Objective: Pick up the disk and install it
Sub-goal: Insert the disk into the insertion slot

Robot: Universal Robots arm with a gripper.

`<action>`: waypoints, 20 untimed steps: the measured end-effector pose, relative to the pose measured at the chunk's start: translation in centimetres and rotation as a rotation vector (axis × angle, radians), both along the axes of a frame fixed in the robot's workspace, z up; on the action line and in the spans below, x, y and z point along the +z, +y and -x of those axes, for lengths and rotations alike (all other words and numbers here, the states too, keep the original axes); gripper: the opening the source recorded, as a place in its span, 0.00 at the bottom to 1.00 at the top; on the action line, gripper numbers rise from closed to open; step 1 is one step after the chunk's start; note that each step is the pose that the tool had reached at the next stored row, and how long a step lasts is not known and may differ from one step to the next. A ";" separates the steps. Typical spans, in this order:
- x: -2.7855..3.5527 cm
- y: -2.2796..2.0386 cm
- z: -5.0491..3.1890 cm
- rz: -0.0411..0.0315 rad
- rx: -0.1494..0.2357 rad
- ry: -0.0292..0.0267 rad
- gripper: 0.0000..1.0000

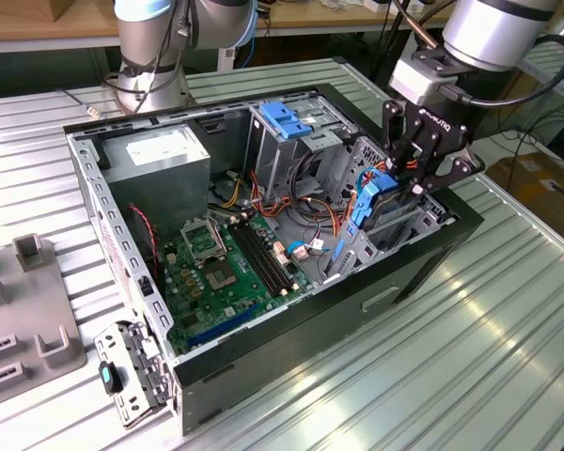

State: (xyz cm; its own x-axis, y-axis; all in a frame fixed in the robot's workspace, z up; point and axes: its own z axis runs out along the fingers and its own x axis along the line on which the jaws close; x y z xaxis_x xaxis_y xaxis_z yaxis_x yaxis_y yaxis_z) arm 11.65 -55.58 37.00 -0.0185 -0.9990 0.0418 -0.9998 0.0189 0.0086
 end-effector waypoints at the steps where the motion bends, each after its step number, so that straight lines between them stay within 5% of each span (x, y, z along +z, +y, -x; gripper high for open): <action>1: -0.45 0.00 0.00 0.0001 0.000 0.0000 0.35; 8: -2.05 0.00 0.00 0.0001 0.000 0.0000 0.35; 20: -2.11 0.00 0.00 0.0003 0.000 0.0000 0.43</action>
State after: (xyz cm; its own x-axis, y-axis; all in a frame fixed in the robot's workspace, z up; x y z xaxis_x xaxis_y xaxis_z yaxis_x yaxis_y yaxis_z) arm 11.64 -55.58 34.89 -0.0186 -0.9989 0.0420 -0.9998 0.0189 0.0086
